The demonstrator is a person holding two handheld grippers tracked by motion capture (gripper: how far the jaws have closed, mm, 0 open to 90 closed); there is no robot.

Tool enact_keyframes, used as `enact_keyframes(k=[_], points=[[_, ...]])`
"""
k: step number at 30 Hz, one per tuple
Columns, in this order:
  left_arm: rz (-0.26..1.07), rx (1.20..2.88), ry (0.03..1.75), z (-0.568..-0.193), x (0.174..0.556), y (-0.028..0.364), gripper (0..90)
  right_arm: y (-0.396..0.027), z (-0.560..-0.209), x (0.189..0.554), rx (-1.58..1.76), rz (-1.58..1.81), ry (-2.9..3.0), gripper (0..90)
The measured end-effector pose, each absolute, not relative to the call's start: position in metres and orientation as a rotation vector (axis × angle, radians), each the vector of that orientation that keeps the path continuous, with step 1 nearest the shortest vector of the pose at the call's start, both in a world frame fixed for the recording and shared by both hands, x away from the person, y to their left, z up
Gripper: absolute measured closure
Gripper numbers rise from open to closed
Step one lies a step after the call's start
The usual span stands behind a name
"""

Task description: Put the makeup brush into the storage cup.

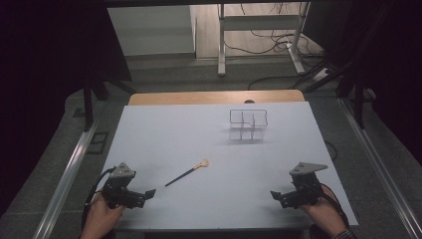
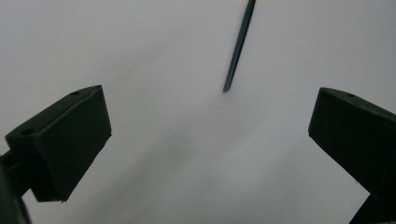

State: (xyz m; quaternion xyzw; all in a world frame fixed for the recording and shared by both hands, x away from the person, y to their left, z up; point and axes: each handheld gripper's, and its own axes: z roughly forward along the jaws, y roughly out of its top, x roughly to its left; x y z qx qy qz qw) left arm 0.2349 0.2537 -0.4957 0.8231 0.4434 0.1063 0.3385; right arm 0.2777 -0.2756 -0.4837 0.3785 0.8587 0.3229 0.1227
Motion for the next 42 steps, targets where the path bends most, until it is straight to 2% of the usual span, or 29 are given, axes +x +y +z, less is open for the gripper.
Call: enact_keyframes(k=[42], points=[[0.309, 2.204, 1.200, -0.490, 0.254, 0.246, 0.1, -0.277, -0.485, 0.281, 1.139, 0.936, 2.503, 0.0]])
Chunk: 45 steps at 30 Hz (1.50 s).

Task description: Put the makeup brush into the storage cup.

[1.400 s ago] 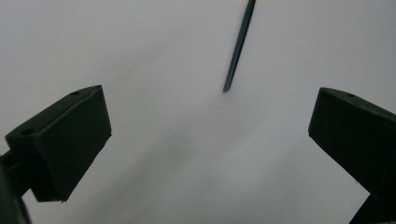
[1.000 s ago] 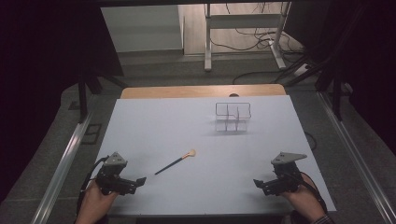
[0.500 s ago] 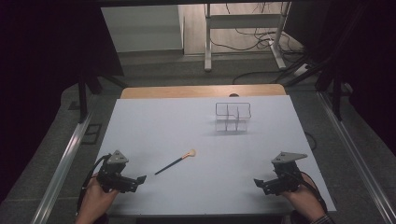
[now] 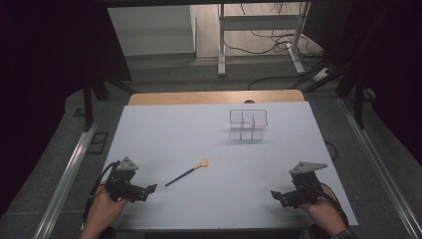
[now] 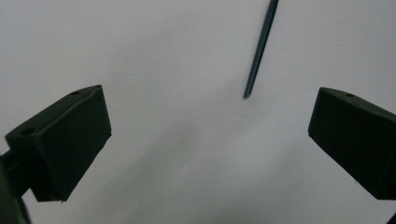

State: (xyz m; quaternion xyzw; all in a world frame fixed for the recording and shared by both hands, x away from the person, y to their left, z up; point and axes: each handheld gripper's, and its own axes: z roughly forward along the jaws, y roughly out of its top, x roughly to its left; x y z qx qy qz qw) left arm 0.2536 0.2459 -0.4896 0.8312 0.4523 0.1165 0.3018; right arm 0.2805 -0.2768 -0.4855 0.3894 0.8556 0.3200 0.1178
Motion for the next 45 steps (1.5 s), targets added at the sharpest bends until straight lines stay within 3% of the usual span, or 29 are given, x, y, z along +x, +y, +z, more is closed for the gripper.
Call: enact_keyframes(k=[45], points=[[0.331, 2.316, 1.123, -0.483, 0.292, 0.226, 0.1, -0.277, -0.488, 0.282, 1.173, 0.921, 2.518, 0.0]])
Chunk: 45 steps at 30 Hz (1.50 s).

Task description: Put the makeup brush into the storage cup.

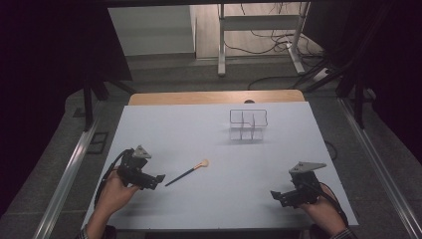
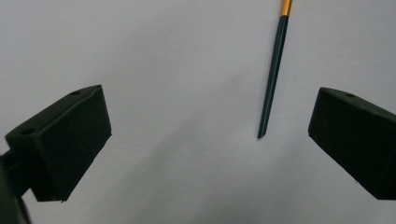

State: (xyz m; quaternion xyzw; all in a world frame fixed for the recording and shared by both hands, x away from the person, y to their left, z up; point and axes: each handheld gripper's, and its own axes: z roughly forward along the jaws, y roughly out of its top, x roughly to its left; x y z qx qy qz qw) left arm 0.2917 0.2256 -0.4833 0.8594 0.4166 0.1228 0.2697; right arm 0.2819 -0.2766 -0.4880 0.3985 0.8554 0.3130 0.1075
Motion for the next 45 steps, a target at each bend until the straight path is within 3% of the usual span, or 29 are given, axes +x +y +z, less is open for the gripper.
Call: enact_keyframes(k=[45], points=[[0.258, 2.520, 1.018, -0.484, 0.326, 0.183, 0.1, -0.276, -0.491, 0.282, 1.154, 0.897, 2.539, 0.0]])
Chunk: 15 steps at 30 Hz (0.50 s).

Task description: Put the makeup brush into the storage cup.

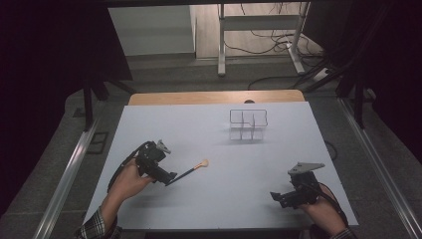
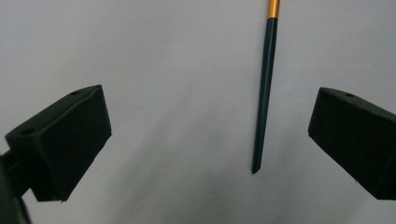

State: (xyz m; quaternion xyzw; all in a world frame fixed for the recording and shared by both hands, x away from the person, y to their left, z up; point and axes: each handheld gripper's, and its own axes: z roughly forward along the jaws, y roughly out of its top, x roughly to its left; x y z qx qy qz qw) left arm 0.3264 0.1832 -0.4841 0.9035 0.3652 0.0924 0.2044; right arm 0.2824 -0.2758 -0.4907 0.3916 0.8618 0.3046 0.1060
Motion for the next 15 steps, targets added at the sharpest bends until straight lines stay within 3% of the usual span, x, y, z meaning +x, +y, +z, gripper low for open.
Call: enact_keyframes(k=[15], points=[[0.235, 2.552, 0.969, -0.482, 0.334, 0.165, 0.1, -0.276, -0.490, 0.282, 1.150, 0.896, 2.536, 0.0]])
